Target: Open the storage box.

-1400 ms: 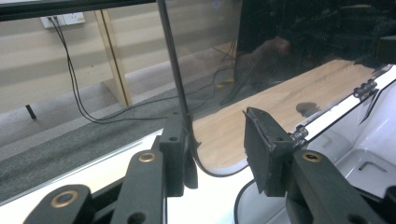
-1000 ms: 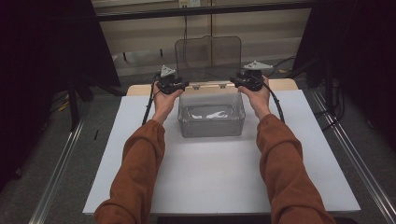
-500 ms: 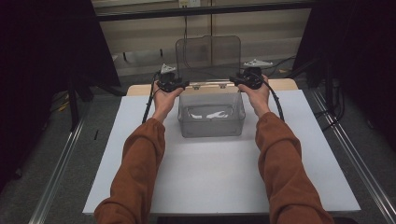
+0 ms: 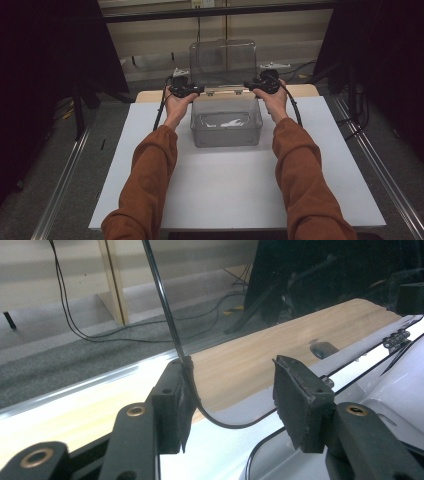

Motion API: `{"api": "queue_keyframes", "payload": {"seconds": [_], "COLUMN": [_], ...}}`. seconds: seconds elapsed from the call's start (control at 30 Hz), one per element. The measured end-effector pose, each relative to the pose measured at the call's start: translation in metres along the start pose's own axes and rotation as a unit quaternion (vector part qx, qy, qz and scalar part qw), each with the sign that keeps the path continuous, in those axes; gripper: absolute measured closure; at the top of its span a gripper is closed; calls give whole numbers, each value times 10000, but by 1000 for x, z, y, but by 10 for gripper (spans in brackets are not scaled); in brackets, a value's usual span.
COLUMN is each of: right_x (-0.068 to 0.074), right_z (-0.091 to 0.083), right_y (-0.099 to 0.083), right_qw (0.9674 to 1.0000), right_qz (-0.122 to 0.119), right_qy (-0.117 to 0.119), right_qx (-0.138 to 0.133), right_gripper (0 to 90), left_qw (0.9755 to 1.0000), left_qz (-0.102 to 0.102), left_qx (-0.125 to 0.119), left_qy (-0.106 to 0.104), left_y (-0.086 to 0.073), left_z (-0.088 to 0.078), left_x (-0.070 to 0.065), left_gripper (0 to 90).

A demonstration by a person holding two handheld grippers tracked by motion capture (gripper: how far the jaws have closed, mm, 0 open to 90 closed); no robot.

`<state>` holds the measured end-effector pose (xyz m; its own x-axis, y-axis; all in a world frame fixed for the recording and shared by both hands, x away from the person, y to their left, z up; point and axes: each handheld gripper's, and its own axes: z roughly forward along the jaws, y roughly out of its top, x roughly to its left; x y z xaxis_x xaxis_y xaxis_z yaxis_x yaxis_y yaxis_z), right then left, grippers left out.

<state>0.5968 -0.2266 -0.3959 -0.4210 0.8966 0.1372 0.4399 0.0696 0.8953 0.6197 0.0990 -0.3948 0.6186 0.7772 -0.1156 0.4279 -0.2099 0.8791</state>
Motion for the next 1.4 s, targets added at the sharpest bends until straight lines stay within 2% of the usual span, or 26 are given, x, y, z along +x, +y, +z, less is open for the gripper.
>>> {"api": "queue_keyframes", "payload": {"seconds": [0.17,0.2,0.43,0.63,0.77,0.9,1.1,1.17,1.3,1.4], "right_x": [0,0,-1,0,-1,-2,-3,-4,-4,-5], "right_z": [2,2,5,8,9,11,13,14,14,14], "right_y": [1,1,1,0,-2,-4,-7,-8,-8,-8], "right_qw": [9999,9999,9997,9996,9991,9988,9980,9978,9977,9971], "right_qz": [88,109,182,233,354,438,580,621,634,710], "right_qy": [2,17,30,25,51,101,134,119,121,146], "right_qx": [54,70,167,169,204,205,204,218,219,224], "right_gripper": [512,506,473,438,420,412,397,390,392,392], "left_qw": [10000,9999,9997,9993,9989,9987,9983,9975,9978,9972], "left_qz": [-88,-158,-221,-356,-466,-510,-583,-700,-654,-749], "left_qx": [-11,-14,35,60,61,92,81,88,89,65], "left_qy": [-25,-36,-15,-33,-55,14,11,-40,26,26], "left_y": [-1,-1,-1,-1,-2,-2,-4,-5,-5,-6], "left_z": [1,3,3,5,5,6,6,6,7,8], "left_x": [1,1,2,3,5,5,8,9,8,8], "left_gripper": [492,485,470,464,460,453,447,448,447,445]}}
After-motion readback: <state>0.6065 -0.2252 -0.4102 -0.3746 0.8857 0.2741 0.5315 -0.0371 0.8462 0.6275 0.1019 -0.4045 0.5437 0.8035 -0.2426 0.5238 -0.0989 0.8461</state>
